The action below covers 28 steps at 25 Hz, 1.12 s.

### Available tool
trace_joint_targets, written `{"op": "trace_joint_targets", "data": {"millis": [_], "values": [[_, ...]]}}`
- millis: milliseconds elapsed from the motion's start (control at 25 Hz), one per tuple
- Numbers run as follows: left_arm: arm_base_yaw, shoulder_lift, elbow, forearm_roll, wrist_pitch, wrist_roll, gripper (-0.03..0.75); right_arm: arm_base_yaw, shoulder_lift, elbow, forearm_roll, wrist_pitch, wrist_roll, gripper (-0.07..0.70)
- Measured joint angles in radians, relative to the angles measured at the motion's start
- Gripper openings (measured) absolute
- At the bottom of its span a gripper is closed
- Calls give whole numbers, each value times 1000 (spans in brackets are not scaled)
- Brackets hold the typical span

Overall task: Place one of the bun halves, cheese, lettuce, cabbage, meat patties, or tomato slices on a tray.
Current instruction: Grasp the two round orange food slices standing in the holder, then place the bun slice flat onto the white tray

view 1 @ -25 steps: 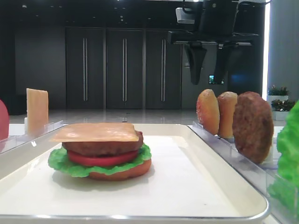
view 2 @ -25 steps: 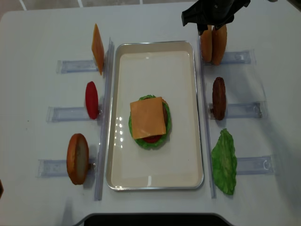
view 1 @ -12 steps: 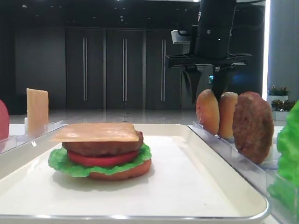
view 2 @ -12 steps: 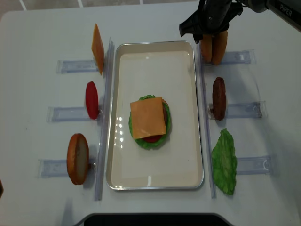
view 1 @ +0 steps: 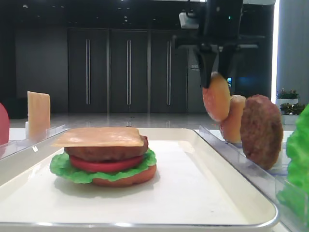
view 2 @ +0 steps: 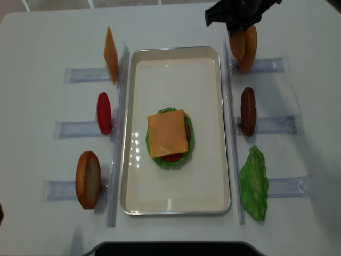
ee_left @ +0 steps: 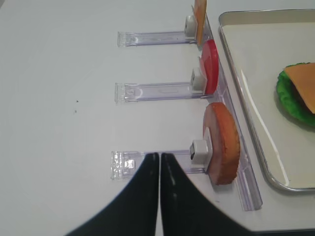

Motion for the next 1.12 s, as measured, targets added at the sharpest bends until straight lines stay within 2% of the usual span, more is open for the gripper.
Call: {"op": "trace_joint_targets", "data": {"millis": [160, 280, 360, 480, 640, 800, 920, 1040, 1120], "values": [[0, 0, 0, 0, 0, 0, -7, 36, -44, -12, 18, 84, 2, 225], [0, 0, 0, 0, 0, 0, -7, 107, -63, 6, 23, 93, 40, 225], [0, 0, 0, 0, 0, 0, -7, 162, -102, 63, 30, 92, 80, 224], [0, 0, 0, 0, 0, 0, -7, 248, -192, 209, 34, 54, 150, 224], [0, 0, 0, 0, 0, 0, -7, 335, -299, 405, 45, -49, 232, 224], [0, 0, 0, 0, 0, 0, -7, 375, -323, 474, 88, -131, 250, 224], [0, 0, 0, 0, 0, 0, -7, 372, -323, 493, 225, -220, 132, 224], [0, 0, 0, 0, 0, 0, -7, 349, -323, 512, 482, -325, -87, 224], [0, 0, 0, 0, 0, 0, -7, 318, -323, 531, 626, -369, -221, 224]]}}
